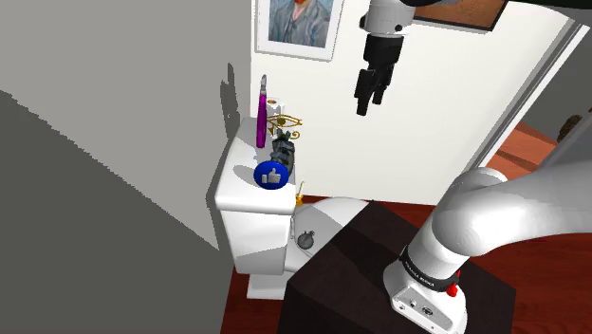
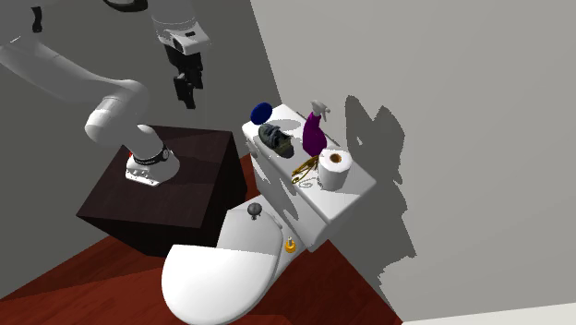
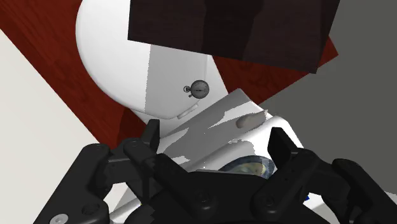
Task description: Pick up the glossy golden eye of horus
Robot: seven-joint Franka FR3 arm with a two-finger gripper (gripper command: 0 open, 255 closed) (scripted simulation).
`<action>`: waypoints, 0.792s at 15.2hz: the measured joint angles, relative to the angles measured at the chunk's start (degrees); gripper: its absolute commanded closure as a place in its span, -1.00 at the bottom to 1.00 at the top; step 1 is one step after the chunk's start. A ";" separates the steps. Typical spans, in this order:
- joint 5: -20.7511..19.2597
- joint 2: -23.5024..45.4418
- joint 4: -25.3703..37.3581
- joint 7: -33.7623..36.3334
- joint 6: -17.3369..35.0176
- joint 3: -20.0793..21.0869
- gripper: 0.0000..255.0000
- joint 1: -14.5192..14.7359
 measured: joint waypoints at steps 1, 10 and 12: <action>0.00 0.00 0.00 0.00 0.00 0.00 -1.00 0.00; -2.38 14.73 4.04 -12.96 11.30 -6.22 -1.00 1.62; -2.47 19.03 6.01 -16.41 13.74 -7.66 -1.00 2.01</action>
